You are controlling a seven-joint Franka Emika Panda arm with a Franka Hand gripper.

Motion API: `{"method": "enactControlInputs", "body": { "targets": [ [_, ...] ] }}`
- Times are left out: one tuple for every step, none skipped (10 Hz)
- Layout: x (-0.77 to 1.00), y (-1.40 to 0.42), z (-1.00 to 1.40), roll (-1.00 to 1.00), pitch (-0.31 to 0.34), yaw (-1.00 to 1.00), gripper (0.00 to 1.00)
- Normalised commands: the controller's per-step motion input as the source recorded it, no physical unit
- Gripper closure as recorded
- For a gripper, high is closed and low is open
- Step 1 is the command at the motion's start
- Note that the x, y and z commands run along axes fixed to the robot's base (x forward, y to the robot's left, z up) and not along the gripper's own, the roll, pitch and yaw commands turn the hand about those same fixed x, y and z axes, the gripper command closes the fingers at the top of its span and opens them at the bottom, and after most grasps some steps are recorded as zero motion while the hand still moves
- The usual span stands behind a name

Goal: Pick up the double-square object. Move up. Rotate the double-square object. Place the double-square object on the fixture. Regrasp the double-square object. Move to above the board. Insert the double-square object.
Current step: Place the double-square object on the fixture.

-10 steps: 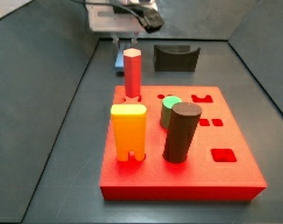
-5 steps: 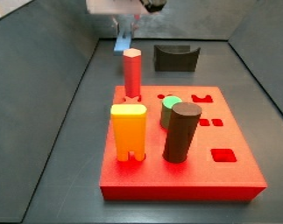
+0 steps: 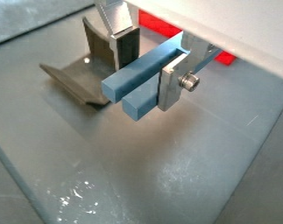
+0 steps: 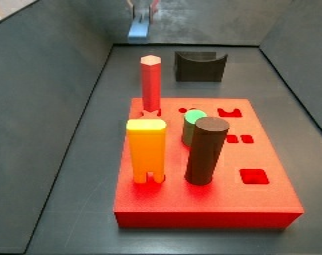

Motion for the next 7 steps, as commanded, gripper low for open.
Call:
{"method": "enactControlInputs", "body": {
  "targets": [
    [-0.01,-0.01,0.80,-0.08,0.023,0.02,1.00],
    [-0.01,-0.01,0.64,-0.09,0.030,0.02,1.00],
    [0.00,-0.01,0.48,-0.10,0.038,0.01,1.00],
    [0.00,-0.01,0.32,-0.11,0.047,0.01,1.00],
    [1.00,-0.26,-0.04,-0.12,-0.129,0.17,1.00],
    [1.00,-0.25,-0.07,-0.11,-0.104,0.15,1.00],
    [1.00,-0.23,-0.07,-0.07,-0.084,0.12,1.00]
  ]
}}
